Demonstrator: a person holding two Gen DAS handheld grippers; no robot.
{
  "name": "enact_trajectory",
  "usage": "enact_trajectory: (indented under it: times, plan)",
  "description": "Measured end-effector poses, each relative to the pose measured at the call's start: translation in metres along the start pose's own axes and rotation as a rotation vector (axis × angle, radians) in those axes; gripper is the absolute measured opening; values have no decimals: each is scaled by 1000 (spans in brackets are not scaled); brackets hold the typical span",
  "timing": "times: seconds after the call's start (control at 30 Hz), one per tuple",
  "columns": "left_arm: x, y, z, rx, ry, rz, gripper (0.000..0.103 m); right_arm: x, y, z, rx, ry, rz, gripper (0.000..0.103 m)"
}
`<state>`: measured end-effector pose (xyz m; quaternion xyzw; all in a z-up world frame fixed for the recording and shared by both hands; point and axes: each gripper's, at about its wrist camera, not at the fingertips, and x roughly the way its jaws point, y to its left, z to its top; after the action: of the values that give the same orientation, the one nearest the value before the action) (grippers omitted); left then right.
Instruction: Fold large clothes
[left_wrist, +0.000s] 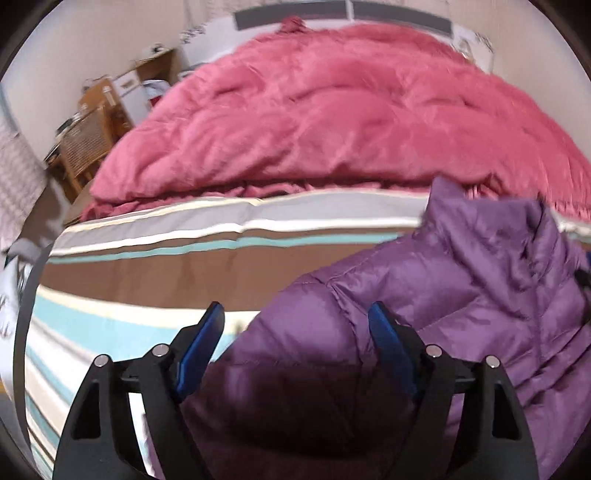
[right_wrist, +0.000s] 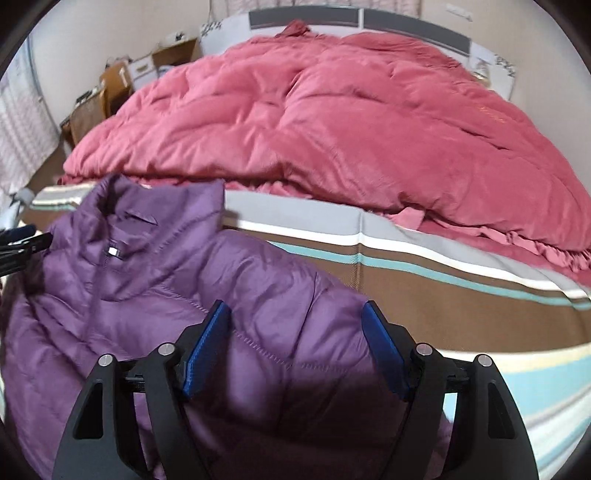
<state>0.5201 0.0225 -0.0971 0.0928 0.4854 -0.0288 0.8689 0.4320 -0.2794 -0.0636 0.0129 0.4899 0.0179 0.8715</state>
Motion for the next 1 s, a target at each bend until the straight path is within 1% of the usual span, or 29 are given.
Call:
enact_trajectory:
  times: [0.03, 0.07, 0.13, 0.17, 0.2, 0.23, 0.27, 0.37, 0.47, 0.5, 0.53, 0.57, 0.6, 0.63, 0.67, 0.7, 0.73, 0.8, 0.83, 0.9, 0.93, 1.0]
  plan:
    - [6, -2, -2, 8, 10, -10, 76, 2, -2, 0, -2, -1, 4, 69]
    - [11, -1, -6, -10, 6, -40, 75, 4, -3, -3, -2, -5, 2, 63]
    - [11, 2, -11, -64, -19, -63, 68, 3, -5, -6, 11, -23, -23, 39]
    - [9, 2, -15, -91, -36, -69, 66, -1, -6, -10, 22, -36, -35, 33]
    - [7, 1, -19, -96, -53, -59, 62, -4, -5, -12, 26, -44, -47, 23]
    - [3, -1, -25, -91, -78, -36, 62, -8, -5, -17, 32, -56, -63, 21]
    - [1, -4, -31, -86, -107, -8, 62, -12, -5, -21, 42, -66, -76, 21]
    - [1, -5, -35, -104, -135, 19, 64, -10, -10, -32, 82, -108, -105, 21]
    - [5, -6, -33, -105, -131, 61, 71, -5, -7, -29, 83, -118, -140, 21]
    - [5, -5, -31, -104, -127, 76, 78, -4, -6, -27, 76, -108, -144, 22]
    - [4, -4, -29, -102, -123, 94, 82, -4, -7, -24, 70, -102, -134, 26]
    - [3, -4, -28, -95, -116, 100, 82, -5, -8, -23, 68, -95, -121, 28]
    - [-3, -4, -25, -81, -106, 111, 82, -9, -10, -21, 75, -82, -103, 32]
    - [-11, -5, -25, -74, -114, 118, 82, -18, -11, -20, 93, -74, -85, 40]
    - [-28, -5, -27, -66, -163, 120, 84, -30, -10, -21, 108, -91, -58, 46]
    - [-40, -5, -29, -63, -199, 126, 91, -49, -7, -25, 115, -137, -22, 62]
    - [-56, -6, -35, -59, -248, 134, 94, -67, 2, -30, 101, -180, -13, 68]
    - [-88, -6, -51, -67, -319, 116, 94, -95, 22, -43, 40, -235, 17, 68]
    - [-102, -8, -62, -73, -335, 95, 94, -103, 31, -49, 17, -252, 30, 68]
    - [-118, -13, -85, -85, -344, 50, 94, -118, 56, -66, -21, -265, 82, 67]
    - [-124, -19, -99, -75, -341, 16, 94, -120, 67, -74, -23, -263, 113, 61]
    - [-126, -32, -119, -25, -325, 4, 94, -117, 84, -86, -25, -239, 163, 57]
